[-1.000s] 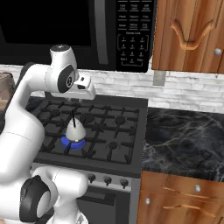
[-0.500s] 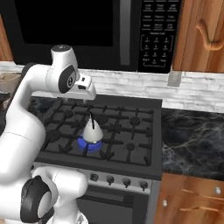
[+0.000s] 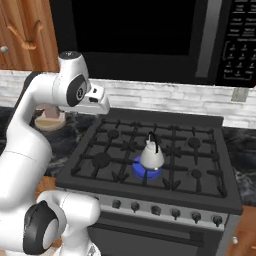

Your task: Lower the heat of the kettle.

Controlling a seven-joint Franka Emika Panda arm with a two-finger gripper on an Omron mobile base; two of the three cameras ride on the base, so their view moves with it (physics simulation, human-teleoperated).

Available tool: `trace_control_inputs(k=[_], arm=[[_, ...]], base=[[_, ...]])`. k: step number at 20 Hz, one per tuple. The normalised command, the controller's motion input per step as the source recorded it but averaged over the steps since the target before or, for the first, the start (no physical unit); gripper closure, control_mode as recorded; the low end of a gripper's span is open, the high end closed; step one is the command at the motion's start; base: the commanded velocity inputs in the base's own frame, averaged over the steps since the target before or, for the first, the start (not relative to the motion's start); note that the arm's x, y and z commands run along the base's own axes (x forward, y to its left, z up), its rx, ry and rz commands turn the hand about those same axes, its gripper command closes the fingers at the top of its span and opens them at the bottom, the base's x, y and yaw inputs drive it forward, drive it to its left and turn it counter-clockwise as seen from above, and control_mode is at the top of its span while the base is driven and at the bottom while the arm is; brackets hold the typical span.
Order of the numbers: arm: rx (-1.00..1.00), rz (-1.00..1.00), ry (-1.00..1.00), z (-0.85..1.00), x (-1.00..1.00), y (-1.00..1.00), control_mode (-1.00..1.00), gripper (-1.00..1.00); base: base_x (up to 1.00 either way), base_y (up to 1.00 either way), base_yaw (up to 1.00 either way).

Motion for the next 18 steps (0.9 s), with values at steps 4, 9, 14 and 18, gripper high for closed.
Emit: trace_control_inputs(k=[4,9,14,18], arm=[[0.00,0.00,0.00,0.00,0.00,0.00,1.00,-1.00],[0.00,0.00,0.00,0.00,0.00,0.00,1.00,-1.00],[0.00,0.00,0.00,0.00,0.00,0.00,1.00,-1.00],[0.00,0.00,0.00,0.00,0.00,0.00,1.00,-1.00]], base=[[0.18,0.64,-0.08],[0.39,0.28,-0.11],[0.42,0.05,-0.04],[0.23,0.00,0.00]])
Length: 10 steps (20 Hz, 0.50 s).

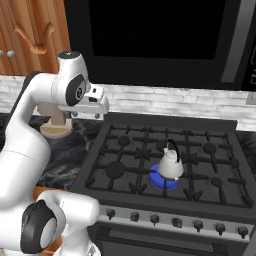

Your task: Lower the heat of the kettle.

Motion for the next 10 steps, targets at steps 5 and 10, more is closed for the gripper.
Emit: trace_control_inputs(k=[5,10], arm=[[0.00,0.01,0.00,0.00,0.00,-0.04,-1.00,-1.00],[0.08,0.01,-0.09,-0.26,-0.43,-0.83,-1.00,-1.00]], base=[[0.21,-0.01,0.03],[0.00,0.00,0.00]])
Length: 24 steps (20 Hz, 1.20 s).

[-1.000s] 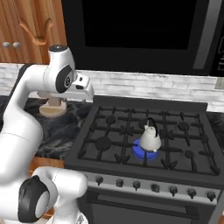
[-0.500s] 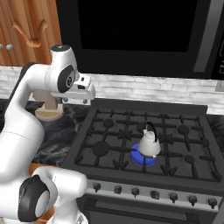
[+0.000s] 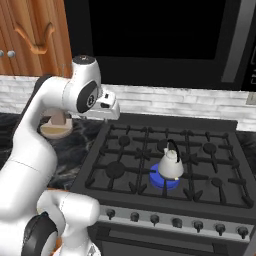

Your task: Lower the heat of the kettle.

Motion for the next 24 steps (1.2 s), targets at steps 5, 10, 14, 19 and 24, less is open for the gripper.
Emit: trace_control_inputs(k=[5,10,14,19,24], arm=[[0.07,0.04,-0.19,-0.68,-0.93,-0.82,-1.00,-1.00],[0.00,0.20,-0.15,-0.79,-0.85,-0.42,-1.00,-1.00],[-0.02,0.27,-0.12,-0.80,-0.73,-0.46,-1.00,-1.00],[-0.15,0.31,-0.16,-0.71,-0.58,-0.38,-1.00,-1.00],[-0.12,0.37,-0.20,-0.54,-0.43,-0.53,-1.00,-1.00]], base=[[0.00,0.00,0.00],[0.00,0.00,0.00],[0.00,0.00,0.00],[0.00,0.00,0.00],[0.00,0.00,0.00]])
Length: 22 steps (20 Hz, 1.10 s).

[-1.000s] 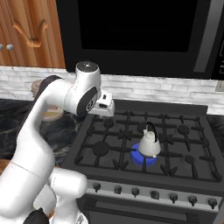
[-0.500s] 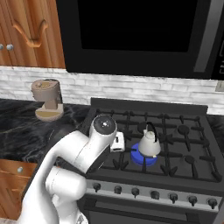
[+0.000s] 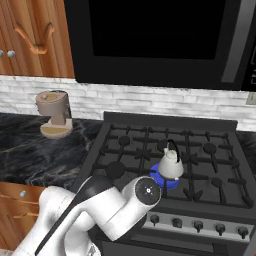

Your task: Lower the heat of the kettle.

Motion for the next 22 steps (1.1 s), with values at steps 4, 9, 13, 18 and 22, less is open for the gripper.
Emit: trace_control_inputs(k=[4,9,13,18,22], arm=[[-0.13,0.44,-0.21,-0.55,-0.54,-0.58,-1.00,-1.00],[-0.08,0.37,-0.26,-0.44,-0.47,-0.49,-1.00,-1.00],[-0.01,0.09,-0.35,-0.34,-0.06,-0.34,-1.00,-1.00],[0.00,-0.03,-0.32,-0.28,0.16,-0.08,-1.00,-1.00],[0.00,-0.10,-0.24,-0.19,0.32,0.00,-1.00,-1.00]], base=[[0.00,0.00,0.00],[0.00,0.00,0.00],[0.00,0.00,0.00],[0.00,0.00,0.00],[0.00,0.00,0.00]])
